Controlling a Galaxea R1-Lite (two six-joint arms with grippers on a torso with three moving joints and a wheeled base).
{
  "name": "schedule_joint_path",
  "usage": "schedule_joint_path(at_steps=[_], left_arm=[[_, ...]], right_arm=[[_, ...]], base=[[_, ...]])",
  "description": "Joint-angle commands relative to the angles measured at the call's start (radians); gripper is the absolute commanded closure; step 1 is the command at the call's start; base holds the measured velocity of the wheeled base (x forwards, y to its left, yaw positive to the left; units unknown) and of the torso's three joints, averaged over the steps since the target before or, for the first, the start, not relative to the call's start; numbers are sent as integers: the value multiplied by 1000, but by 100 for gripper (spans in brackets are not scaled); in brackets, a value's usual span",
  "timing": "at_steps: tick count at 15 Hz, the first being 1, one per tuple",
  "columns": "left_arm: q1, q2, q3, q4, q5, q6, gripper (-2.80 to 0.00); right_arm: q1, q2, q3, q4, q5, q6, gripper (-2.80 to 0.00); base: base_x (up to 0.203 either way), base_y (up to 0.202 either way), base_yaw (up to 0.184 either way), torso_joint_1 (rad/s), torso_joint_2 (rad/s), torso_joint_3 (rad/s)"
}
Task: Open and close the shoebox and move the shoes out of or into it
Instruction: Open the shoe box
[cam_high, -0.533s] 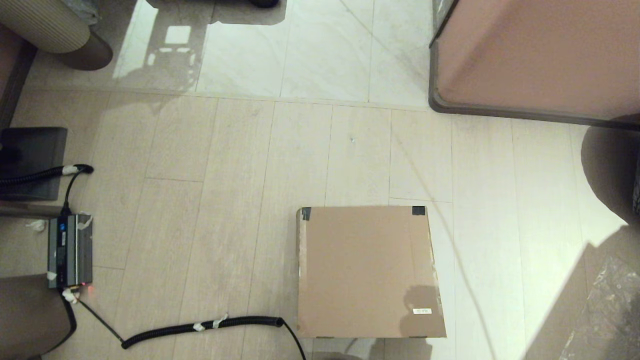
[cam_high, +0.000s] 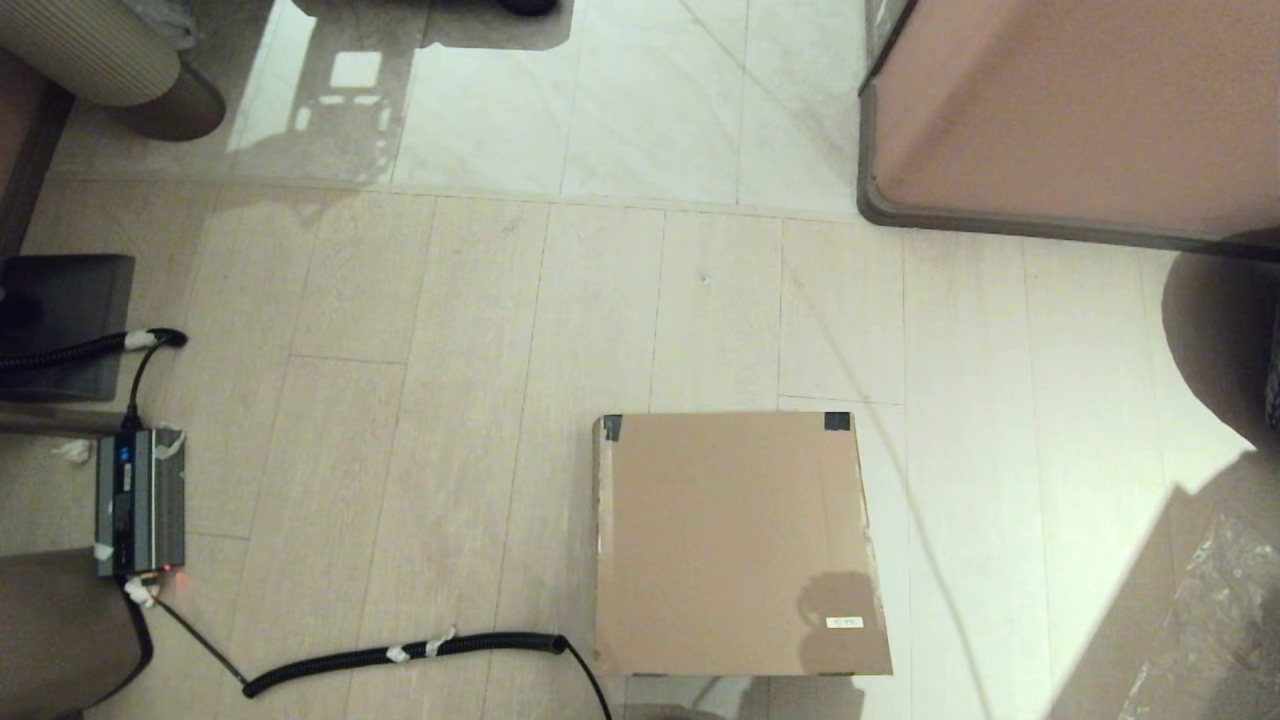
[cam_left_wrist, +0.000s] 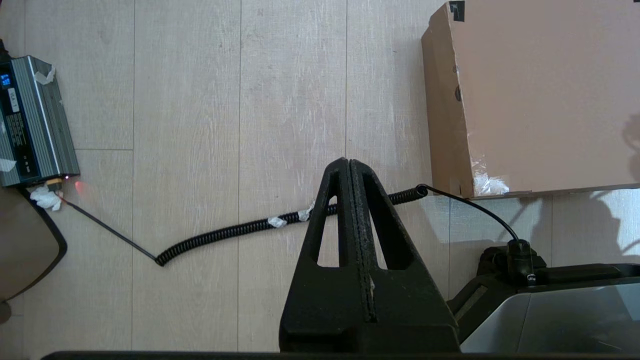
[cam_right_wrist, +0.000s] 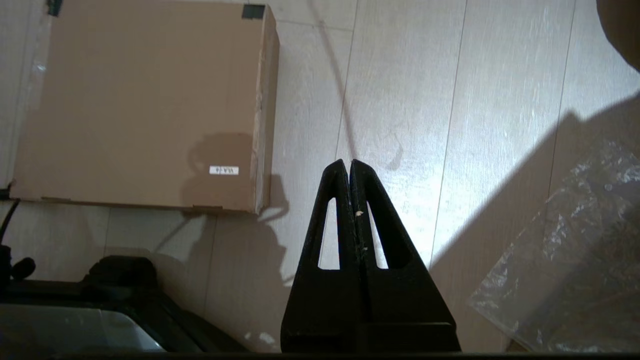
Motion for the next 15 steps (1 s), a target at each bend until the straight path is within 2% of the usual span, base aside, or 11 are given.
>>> schedule_joint_path(at_steps=[1, 3, 6, 9, 12, 15], left_arm=[[0, 0, -3, 4, 0, 0, 0], [0, 0, -19, 3, -6, 9, 0], [0, 55, -116, 48, -19, 9, 0], [-18, 287, -246, 42, -46, -20, 0], [-41, 567, -361, -30, -64, -115, 0], [-51, 815, -430, -174, -89, -240, 0]], right_arm=[[-2, 1, -13, 27, -3, 0, 0], [-2, 0, -29, 41, -16, -1, 0], [-2, 71, -134, 158, -34, 0, 0], [-2, 332, -247, 157, -35, 80, 0], [-2, 570, -356, 117, -33, 201, 0], [-1, 708, -402, 64, -4, 254, 0]], base=[[0, 0, 0, 0, 0, 0], [0, 0, 0, 0, 0, 0], [0, 0, 0, 0, 0, 0], [0, 0, 0, 0, 0, 0], [0, 0, 0, 0, 0, 0], [0, 0, 0, 0, 0, 0]])
